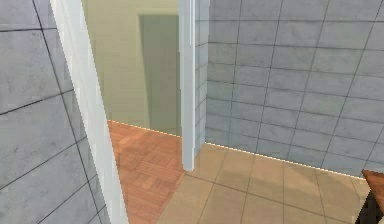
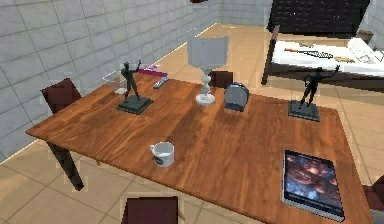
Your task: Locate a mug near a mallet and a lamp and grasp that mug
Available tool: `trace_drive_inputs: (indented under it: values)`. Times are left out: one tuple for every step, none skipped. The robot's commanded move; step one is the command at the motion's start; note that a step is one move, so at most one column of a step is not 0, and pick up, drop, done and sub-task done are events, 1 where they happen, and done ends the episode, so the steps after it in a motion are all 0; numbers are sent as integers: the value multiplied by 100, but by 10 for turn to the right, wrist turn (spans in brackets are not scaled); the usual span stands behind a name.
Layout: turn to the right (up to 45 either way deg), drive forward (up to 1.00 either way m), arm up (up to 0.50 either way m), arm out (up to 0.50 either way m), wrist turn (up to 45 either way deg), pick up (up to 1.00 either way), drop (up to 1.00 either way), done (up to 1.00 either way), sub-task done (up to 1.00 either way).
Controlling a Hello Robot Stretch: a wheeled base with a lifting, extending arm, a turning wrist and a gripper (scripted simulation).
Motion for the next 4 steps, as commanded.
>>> trace_drive_inputs:
  values:
    - [0,0,50,0,0,0,0,0,0]
    - [0,0,22,0,0,0,0,0,0]
    - [0,0,0,40,0,0,0,0,0]
    - [0,0,0,0,450,0,0,0,0]
